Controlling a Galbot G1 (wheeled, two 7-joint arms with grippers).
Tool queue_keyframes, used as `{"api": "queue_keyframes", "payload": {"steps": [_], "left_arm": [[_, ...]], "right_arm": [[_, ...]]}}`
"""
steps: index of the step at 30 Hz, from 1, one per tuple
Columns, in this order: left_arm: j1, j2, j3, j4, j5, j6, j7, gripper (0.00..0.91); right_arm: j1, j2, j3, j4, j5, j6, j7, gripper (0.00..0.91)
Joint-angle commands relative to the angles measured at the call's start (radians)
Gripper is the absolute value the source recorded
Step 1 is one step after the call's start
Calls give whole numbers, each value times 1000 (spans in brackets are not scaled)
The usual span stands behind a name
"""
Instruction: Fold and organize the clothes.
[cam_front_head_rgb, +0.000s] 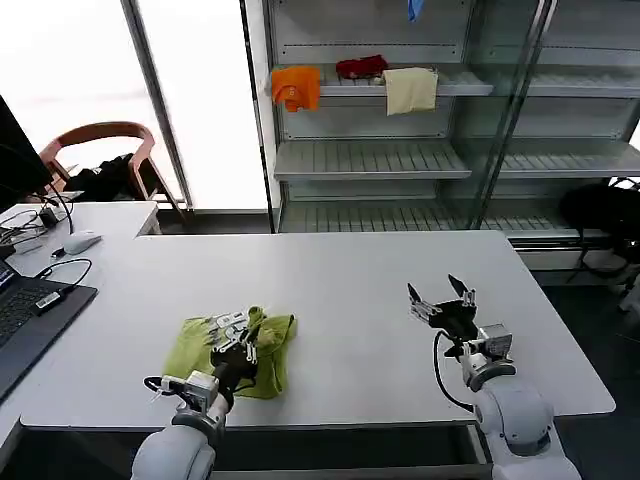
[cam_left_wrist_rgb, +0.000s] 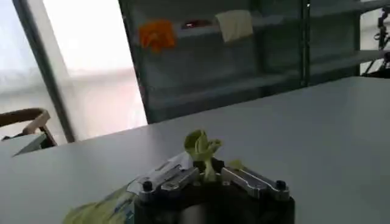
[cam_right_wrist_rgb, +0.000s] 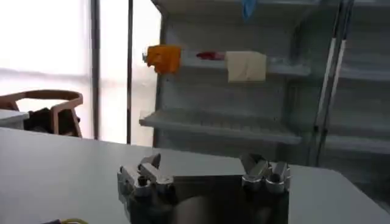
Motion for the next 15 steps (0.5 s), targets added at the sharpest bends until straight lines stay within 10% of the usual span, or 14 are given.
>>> {"api": "queue_keyframes", "payload": {"steps": [1,2,3,15], "left_arm": [[-7,-25,58,27,-10,44,-30,141],[-9,-31,62,33,-11,47,-34,766],[-11,-35,71,39,-12,49,-40,907],[-14,-93,143,56,-169,69,-110,907]], "right_arm": [[0,1,-1,-1,-3,0,1,907],[0,1,-3,-1,-3,-1,1,907],[0,0,-3,0,-3,-1,2,907],[2,-1,-12,14,-5,-8,5,907]]}}
